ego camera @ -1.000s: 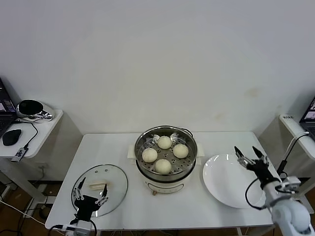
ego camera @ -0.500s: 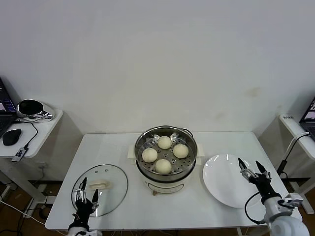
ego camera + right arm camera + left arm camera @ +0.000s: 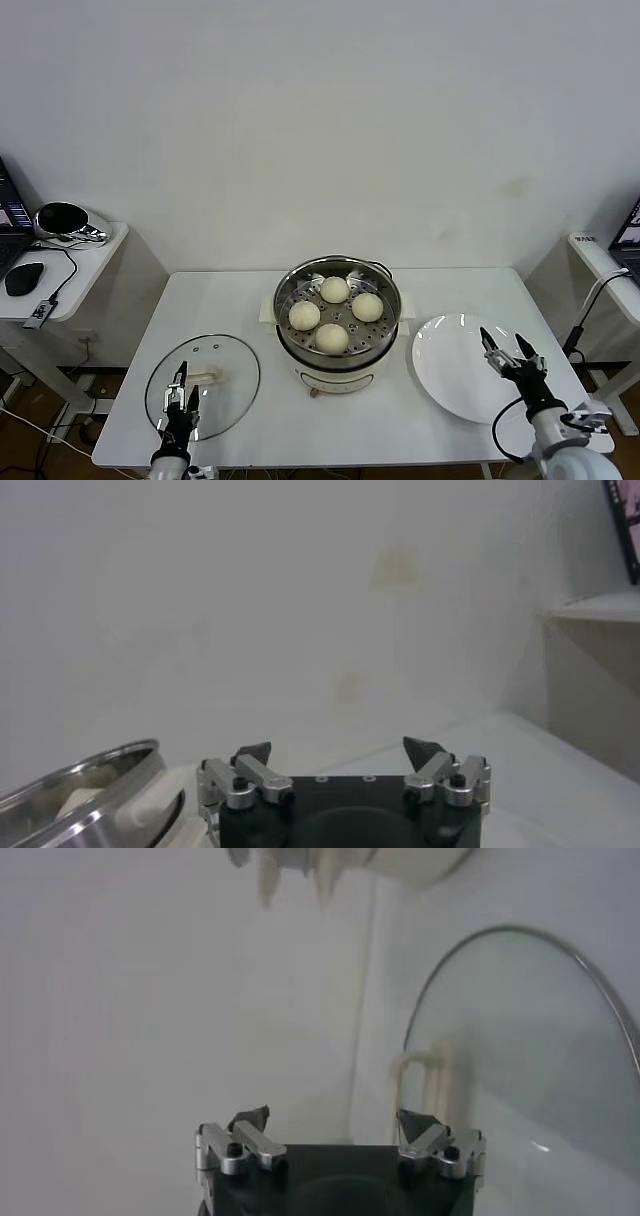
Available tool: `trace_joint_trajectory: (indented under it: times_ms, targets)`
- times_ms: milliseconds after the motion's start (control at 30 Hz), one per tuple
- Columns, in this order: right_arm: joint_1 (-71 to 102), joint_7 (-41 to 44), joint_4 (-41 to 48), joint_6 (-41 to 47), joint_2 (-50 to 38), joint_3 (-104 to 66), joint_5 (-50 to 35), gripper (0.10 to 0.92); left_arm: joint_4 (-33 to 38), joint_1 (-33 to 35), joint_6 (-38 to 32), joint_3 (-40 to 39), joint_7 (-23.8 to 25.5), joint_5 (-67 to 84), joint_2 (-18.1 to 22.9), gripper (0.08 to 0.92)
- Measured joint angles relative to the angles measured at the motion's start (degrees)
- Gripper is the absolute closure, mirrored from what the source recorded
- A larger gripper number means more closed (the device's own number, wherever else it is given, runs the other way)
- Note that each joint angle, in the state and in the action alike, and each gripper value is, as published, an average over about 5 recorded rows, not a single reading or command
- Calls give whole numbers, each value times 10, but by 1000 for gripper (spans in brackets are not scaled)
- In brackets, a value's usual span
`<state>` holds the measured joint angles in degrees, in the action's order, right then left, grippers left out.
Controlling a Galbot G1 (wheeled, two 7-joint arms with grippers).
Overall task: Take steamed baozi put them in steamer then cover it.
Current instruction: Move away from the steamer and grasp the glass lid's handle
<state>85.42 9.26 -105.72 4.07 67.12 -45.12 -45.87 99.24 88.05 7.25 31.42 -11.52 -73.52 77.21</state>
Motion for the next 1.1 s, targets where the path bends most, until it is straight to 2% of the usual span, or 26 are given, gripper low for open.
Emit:
trace_joint_trajectory:
  times_ms: [400,1100]
  targets:
    - [5,2,5,-3,11,-2,11,203,-27,-30,30,-10,-2,-29,11,177]
    - [11,2,8,-12,22,-10,26,203,-75,-98,87,-41,7,-26,4,177]
